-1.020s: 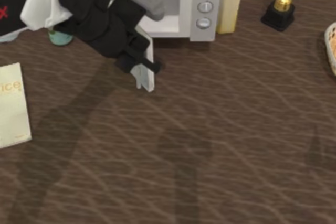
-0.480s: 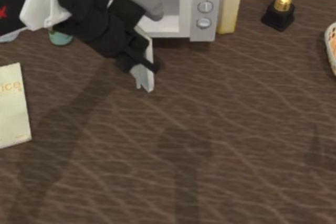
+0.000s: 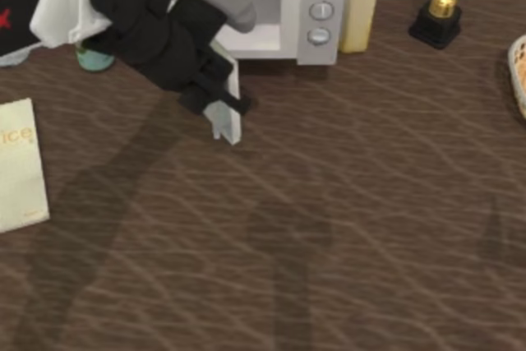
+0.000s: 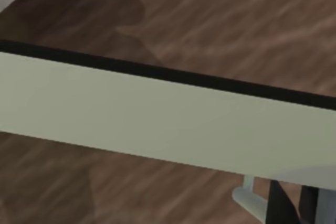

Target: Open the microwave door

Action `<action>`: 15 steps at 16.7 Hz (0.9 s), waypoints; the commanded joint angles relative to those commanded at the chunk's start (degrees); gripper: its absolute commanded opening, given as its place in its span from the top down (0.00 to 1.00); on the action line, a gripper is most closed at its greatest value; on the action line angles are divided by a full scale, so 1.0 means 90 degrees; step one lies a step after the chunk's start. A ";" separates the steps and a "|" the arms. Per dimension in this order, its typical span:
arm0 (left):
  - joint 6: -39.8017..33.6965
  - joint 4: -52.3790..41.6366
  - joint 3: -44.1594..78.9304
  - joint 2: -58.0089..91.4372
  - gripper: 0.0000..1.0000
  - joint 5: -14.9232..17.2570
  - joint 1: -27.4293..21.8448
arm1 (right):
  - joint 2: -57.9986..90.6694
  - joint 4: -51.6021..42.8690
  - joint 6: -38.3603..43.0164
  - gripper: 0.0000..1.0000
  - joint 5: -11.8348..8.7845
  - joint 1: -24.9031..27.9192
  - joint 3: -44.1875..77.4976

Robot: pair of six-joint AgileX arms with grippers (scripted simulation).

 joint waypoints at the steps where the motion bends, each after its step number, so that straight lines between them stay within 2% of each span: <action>1: 0.0000 0.0000 0.0000 0.0000 1.00 0.0000 0.0000 | 0.0000 0.0000 0.0000 0.00 0.0000 0.0000 0.0000; 7: 0.0089 -0.0014 -0.0038 -0.0003 1.00 0.0083 0.0013 | 0.0000 0.0000 0.0000 0.00 0.0000 0.0000 0.0000; 15: 0.1191 -0.0236 -0.0261 -0.0235 1.00 0.0615 0.0457 | 0.0000 0.0000 0.0000 0.00 0.0000 0.0000 0.0000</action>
